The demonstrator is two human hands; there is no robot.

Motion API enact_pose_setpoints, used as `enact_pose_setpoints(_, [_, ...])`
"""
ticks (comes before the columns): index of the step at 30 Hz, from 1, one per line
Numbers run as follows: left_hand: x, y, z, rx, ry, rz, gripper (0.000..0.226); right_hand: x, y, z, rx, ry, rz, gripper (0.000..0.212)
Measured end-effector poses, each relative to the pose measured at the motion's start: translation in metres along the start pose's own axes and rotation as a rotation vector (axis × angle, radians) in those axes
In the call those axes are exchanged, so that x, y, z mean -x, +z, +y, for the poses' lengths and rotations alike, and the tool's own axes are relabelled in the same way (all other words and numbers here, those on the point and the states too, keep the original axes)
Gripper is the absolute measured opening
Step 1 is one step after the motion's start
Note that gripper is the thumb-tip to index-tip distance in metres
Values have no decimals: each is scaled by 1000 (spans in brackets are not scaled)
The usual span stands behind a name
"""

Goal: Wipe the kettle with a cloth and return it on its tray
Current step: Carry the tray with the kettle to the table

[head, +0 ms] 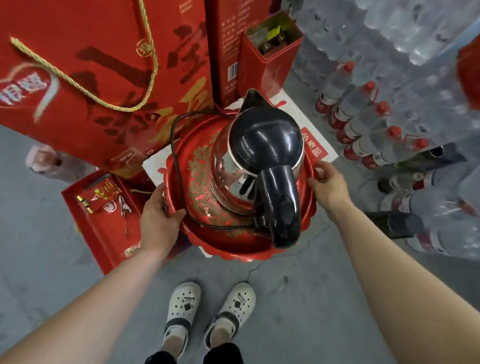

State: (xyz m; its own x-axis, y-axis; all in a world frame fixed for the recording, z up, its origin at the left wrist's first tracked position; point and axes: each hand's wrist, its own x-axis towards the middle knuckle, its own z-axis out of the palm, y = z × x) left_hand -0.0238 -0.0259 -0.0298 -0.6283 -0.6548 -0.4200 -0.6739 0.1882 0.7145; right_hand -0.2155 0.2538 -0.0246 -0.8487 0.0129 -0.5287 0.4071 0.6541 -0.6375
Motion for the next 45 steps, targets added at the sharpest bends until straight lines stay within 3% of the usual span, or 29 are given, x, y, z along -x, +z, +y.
enact_pose_setpoints(8, [20,-39,18,62,87,-148,75,89,-18,21,-256,141,10,40])
enact_pose_setpoints(10, [28,-51,30,26,165,-189,81,121,-31,23,-313,139,56,38])
enact_pose_setpoints(13, [49,-72,55,-43,235,-248,69,179,-56,24,-388,137,116,36])
enact_pose_setpoints(17, [94,-92,92,-204,317,-310,71,263,-85,33,-448,158,233,35])
enact_pose_setpoints(24, [176,-98,136,-298,429,-573,71,397,-115,91,-559,245,451,36])
enact_pose_setpoints(33, [316,-3,182,-466,676,-781,73,524,-186,207,-698,371,693,36])
enact_pose_setpoints(45, [595,228,216,-497,815,-1073,72,672,-345,429,-799,533,1017,32])
